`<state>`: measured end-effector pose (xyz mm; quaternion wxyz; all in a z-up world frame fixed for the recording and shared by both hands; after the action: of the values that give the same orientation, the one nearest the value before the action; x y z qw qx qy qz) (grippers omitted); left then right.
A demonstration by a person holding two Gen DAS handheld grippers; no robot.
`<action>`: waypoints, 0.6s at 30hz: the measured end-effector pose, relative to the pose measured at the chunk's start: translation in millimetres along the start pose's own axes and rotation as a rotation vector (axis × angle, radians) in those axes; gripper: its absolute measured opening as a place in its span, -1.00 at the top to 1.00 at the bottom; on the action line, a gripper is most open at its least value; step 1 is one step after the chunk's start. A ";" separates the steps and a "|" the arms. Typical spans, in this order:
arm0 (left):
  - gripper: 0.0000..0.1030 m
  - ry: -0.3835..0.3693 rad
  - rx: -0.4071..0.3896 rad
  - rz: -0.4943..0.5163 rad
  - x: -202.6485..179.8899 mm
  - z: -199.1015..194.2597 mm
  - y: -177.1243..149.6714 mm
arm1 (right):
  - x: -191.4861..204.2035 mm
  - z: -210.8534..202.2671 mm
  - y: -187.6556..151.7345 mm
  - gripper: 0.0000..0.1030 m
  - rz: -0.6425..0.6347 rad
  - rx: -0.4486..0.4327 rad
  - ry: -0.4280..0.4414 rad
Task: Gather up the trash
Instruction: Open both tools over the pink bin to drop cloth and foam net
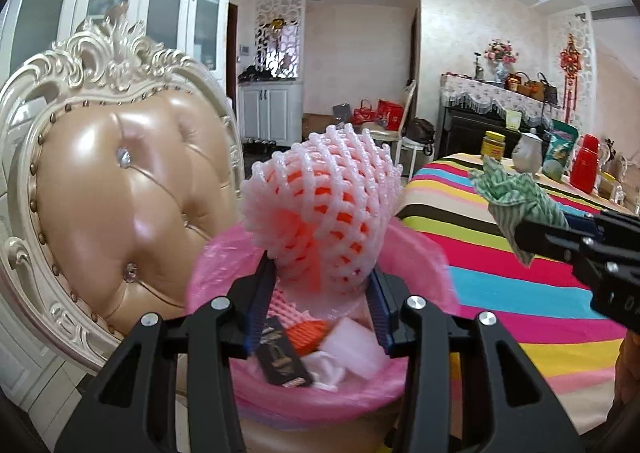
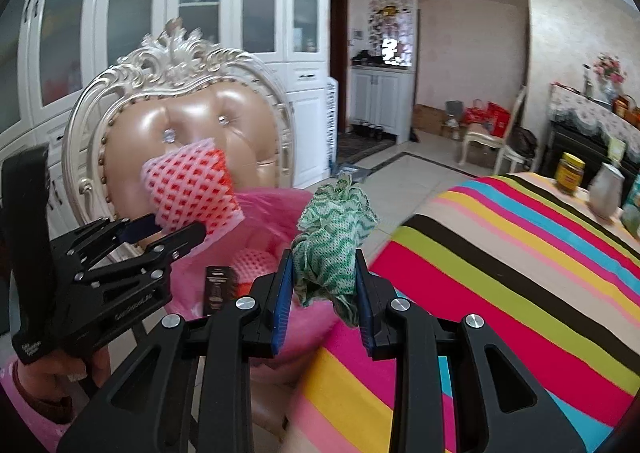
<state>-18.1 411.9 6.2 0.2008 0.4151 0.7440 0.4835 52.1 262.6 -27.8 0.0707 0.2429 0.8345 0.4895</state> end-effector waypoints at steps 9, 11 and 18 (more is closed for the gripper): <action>0.10 0.006 0.039 -0.038 37.6 29.7 0.7 | 21.4 52.4 10.2 0.41 -0.028 0.042 0.064; 0.04 -0.009 0.051 -0.046 42.3 39.3 0.0 | 24.5 63.6 10.7 0.37 -0.032 0.052 0.074; -0.75 0.066 0.048 -0.048 56.8 46.9 -2.4 | 23.4 73.1 10.6 -0.18 -0.057 0.048 0.077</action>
<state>-18.9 483.4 -11.3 0.1775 0.3857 0.7714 0.4740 61.3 335.1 -53.3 0.0468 0.2014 0.8546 0.4763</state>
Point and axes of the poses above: each gripper's, at about its wrist camera, not at the fingertips, and z roughly the way its jaws point, x to its left, y to its top, the point moved 1 cm from there along z, roughly the way its jaws point, and after that the axes turned 9 degrees about z, right-handed, at the moved point
